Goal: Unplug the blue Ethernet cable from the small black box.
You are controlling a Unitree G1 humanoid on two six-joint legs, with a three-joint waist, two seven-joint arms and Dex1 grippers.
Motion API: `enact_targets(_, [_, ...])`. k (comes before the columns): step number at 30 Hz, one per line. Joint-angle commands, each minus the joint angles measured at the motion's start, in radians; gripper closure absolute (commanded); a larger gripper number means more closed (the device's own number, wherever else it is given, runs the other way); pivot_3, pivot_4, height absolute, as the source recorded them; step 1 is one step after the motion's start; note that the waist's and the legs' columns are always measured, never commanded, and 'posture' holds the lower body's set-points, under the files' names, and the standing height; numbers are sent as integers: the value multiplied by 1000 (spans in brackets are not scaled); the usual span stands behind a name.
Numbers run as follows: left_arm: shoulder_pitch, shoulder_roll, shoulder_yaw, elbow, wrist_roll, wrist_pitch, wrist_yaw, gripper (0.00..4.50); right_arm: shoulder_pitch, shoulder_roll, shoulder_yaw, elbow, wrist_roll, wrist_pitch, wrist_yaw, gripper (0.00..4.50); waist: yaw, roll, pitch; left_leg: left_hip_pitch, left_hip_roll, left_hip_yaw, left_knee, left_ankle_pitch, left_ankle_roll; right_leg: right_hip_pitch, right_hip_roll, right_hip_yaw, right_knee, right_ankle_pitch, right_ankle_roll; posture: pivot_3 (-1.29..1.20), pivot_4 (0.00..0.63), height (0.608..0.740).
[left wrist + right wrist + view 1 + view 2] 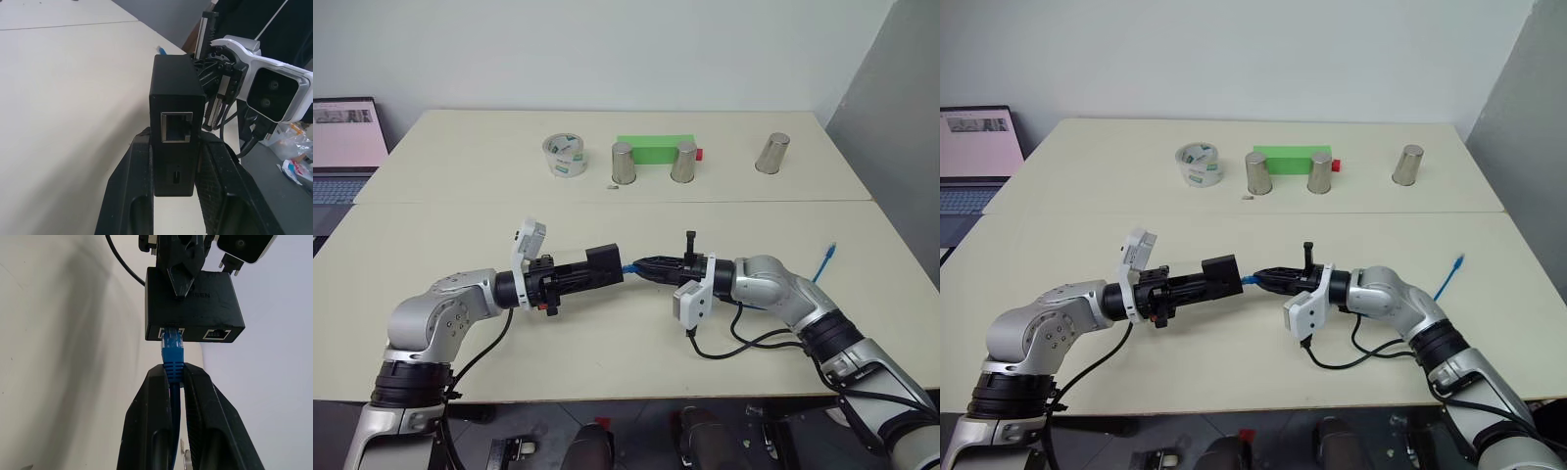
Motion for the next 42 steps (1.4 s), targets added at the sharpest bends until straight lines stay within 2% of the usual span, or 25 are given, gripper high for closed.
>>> enact_targets(1, [-17,-1,1,2,17,-31,-12,3699,-5,-22,-12,-67,64,-13,51,3081,0,0,0,0,0,0,0,0,0,0,0,0,0,0,0,0,150,740])
enact_targets(5, [-27,5,-19,8,36,-46,-42,3699,39,-75,6,-184,276,138,244,2048,2,0,0,0,0,0,0,0,0,0,0,0,-1,0,0,0,150,740])
enact_targets(8, [-36,9,-44,6,60,-80,-83,3699,108,-106,-19,-369,537,480,384,1474,6,0,0,0,0,-1,0,0,0,1,0,-1,-1,0,0,0,150,740])
enact_targets(12, [-56,27,-89,-6,97,-141,-161,3699,173,-166,-59,-605,908,1062,462,1394,10,0,0,0,0,-2,0,0,0,2,0,-1,-1,0,0,0,150,740])
enact_targets(15, [-71,32,-109,-28,106,-154,-187,3699,176,-172,-94,-695,1068,1320,447,1394,9,0,0,1,0,-2,1,0,0,3,0,-2,-1,0,0,0,150,740])
enact_targets(19, [-86,27,-124,-58,106,-157,-192,3700,166,-144,-134,-721,1118,1477,406,1394,7,0,0,1,1,-3,1,0,0,3,1,-2,-1,-3,5,0,150,740])
enact_targets(26, [-72,46,-159,-95,150,-197,-211,3700,135,-72,-176,-679,1100,1564,380,1394,4,0,0,1,0,-2,0,0,0,3,1,-2,-2,-3,6,0,150,740])
enact_targets(30, [-63,52,-155,-95,158,-202,-209,3701,116,-52,-264,-693,1192,1651,383,1394,5,0,0,0,0,-2,0,0,0,2,1,-2,-2,-3,5,0,150,740])
enact_targets(35, [-63,50,-143,-95,147,-195,-201,3701,130,-81,-239,-675,1140,1672,419,1394,4,0,0,-1,1,-2,0,0,0,1,1,-2,-2,-3,6,0,150,740])
enact_targets(42, [-71,47,-140,-102,128,-180,-203,3702,115,-28,-201,-639,1095,1699,404,1394,2,0,0,-1,1,-2,0,0,0,1,1,-2,-2,-3,6,0,150,740])
